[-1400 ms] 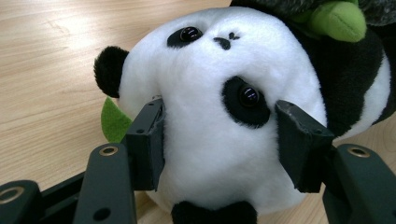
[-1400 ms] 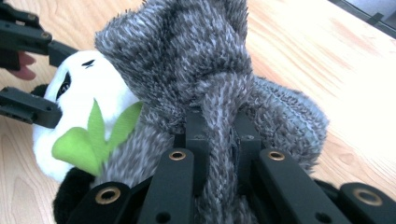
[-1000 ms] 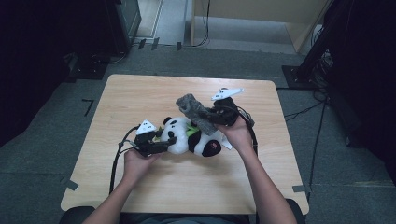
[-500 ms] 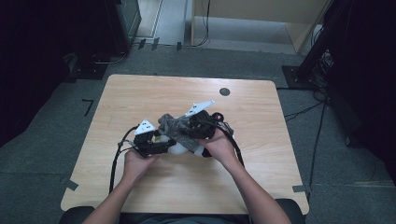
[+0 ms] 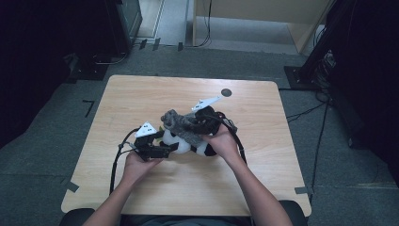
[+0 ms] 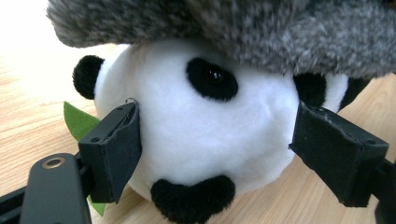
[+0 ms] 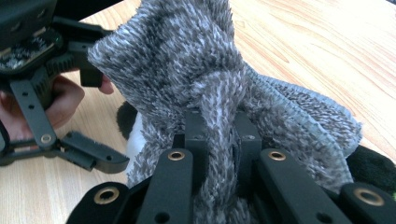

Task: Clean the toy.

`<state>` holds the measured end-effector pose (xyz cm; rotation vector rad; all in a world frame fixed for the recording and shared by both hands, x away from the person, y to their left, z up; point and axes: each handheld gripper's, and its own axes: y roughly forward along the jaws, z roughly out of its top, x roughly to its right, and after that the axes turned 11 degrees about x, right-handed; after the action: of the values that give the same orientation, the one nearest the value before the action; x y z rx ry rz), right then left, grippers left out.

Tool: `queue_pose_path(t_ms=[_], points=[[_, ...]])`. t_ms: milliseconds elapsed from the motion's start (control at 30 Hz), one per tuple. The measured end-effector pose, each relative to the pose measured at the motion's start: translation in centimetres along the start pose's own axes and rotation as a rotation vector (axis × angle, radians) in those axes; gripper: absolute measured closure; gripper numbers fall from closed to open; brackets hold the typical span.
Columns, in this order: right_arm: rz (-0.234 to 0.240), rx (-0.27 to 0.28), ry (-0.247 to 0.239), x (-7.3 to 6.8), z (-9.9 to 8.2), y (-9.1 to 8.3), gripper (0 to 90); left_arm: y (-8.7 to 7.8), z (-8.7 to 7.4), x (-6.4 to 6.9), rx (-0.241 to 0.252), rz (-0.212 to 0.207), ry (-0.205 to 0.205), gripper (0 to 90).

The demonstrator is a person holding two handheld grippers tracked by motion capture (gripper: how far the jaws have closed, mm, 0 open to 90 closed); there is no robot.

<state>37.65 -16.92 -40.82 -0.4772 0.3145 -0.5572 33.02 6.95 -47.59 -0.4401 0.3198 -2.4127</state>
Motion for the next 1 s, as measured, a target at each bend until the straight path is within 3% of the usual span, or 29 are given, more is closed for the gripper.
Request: queue_pose_path(t_ms=[67,333,400,567,700,767,833,1000], points=[[0.002,0.0,0.012,0.2,0.1,0.0,81.7,0.2,-0.3,0.0,-0.006,-0.008,0.01,13.5],[0.001,0.002,0.038,0.6,0.1,0.2,81.6,1.3,-1.5,0.9,0.026,0.075,0.106,10.3],[-0.001,0.002,0.04,0.5,0.1,0.2,81.5,1.3,-1.7,1.1,0.037,0.104,0.127,15.7],[0.01,0.028,0.045,-0.4,0.7,-0.1,81.7,1.1,-1.6,1.1,0.036,0.12,0.127,34.7],[0.04,0.046,0.008,-2.3,1.4,0.1,81.7,1.1,-1.5,1.5,0.036,0.124,0.124,38.8],[0.036,-0.001,-0.024,-3.4,1.3,1.0,81.4,1.1,-1.4,1.7,0.037,0.129,0.122,40.0],[0.001,-0.073,-0.069,-3.9,0.7,2.2,81.3,1.1,-1.4,1.6,0.025,0.133,0.117,41.3],[-0.003,-0.096,-0.096,-3.5,0.3,1.9,81.5,1.1,-1.3,1.6,0.021,0.131,0.11,43.0]])
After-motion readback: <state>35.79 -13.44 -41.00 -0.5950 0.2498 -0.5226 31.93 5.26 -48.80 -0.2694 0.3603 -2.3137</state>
